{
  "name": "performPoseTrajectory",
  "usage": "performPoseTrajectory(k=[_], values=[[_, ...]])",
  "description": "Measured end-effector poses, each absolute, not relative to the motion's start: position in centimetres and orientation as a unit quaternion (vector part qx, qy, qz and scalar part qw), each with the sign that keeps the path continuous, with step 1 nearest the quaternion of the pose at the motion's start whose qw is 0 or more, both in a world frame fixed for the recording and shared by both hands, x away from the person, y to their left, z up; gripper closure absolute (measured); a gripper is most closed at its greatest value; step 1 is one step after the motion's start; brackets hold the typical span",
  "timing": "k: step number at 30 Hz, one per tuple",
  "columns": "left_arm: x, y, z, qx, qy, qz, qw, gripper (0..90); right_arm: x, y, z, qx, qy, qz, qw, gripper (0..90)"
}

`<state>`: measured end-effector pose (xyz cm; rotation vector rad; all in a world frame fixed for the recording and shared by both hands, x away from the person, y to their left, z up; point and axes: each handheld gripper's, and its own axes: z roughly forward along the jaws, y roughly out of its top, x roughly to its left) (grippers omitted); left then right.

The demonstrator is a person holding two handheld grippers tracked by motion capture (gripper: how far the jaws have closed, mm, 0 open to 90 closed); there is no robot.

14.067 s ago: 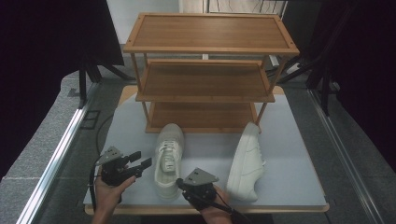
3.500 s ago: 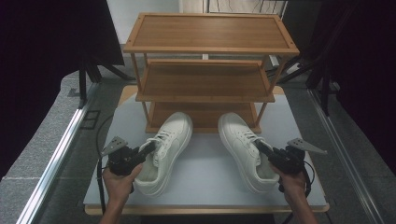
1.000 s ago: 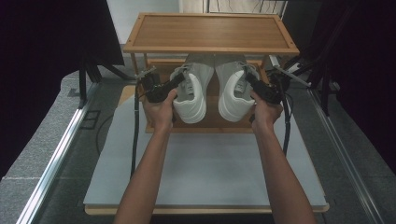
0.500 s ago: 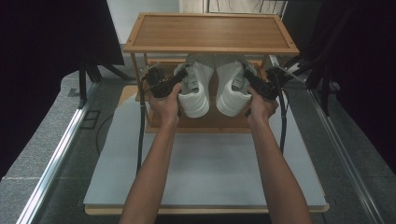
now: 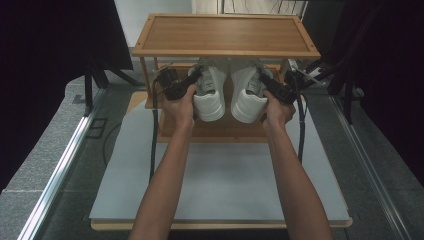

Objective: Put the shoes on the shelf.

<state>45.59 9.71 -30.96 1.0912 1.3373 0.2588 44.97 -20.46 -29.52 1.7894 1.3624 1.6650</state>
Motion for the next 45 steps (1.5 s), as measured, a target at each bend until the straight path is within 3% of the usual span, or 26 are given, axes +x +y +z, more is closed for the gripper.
performPoseTrajectory(k=[7, 11, 13, 14, 15, 17, 19, 20, 23, 28, 34, 38, 45], values=[[46.0, 9.5, -31.3, 0.471, 0.582, 0.085, 0.657, 61.6, 45.2, -19.7, -29.6, 0.622, 0.474, 0.602, 0.160, 65.4], [46.6, 9.8, -31.4, 0.475, 0.564, 0.049, 0.674, 47.0, 45.6, -19.4, -29.7, 0.618, 0.479, 0.603, 0.159, 57.9], [46.6, 9.7, -31.2, 0.475, 0.556, 0.041, 0.680, 44.7, 45.7, -19.3, -29.7, 0.617, 0.480, 0.605, 0.151, 56.5], [46.6, 9.1, -30.8, 0.437, 0.560, 0.031, 0.704, 43.3, 45.8, -19.3, -29.7, 0.613, 0.482, 0.606, 0.155, 54.0], [46.5, 9.1, -30.8, 0.437, 0.557, 0.030, 0.706, 41.5, 45.8, -19.3, -29.6, 0.613, 0.482, 0.606, 0.154, 51.2], [46.5, 9.1, -30.8, 0.439, 0.559, 0.031, 0.703, 38.7, 45.9, -19.3, -29.7, 0.609, 0.484, 0.612, 0.143, 44.4], [46.3, 9.4, -31.0, 0.441, 0.556, 0.030, 0.704, 37.2, 45.8, -19.3, -29.5, 0.603, 0.479, 0.624, 0.137, 43.6], [46.2, 10.3, -31.5, 0.483, 0.546, 0.042, 0.683, 37.0, 45.7, -19.3, -29.4, 0.599, 0.476, 0.629, 0.137, 43.0], [45.9, 10.8, -31.7, 0.495, 0.536, 0.041, 0.682, 36.0, 45.1, -19.7, -28.9, 0.588, 0.471, 0.644, 0.136, 39.8], [44.9, 11.1, -31.8, 0.507, 0.526, 0.045, 0.682, 36.2, 43.9, -20.4, -28.8, 0.580, 0.476, 0.642, 0.158, 39.8], [42.9, 11.5, -32.1, 0.525, 0.511, 0.064, 0.678, 41.4, 41.5, -21.0, -28.6, 0.564, 0.500, 0.633, 0.179, 46.8], [41.5, 11.9, -32.0, 0.538, 0.506, 0.084, 0.669, 49.4, 39.9, -21.3, -28.6, 0.553, 0.525, 0.609, 0.218, 53.2], [38.5, 12.6, -31.4, 0.562, 0.475, 0.114, 0.668, 70.6, 37.4, -22.3, -28.8, 0.518, 0.564, 0.602, 0.228, 73.1]])
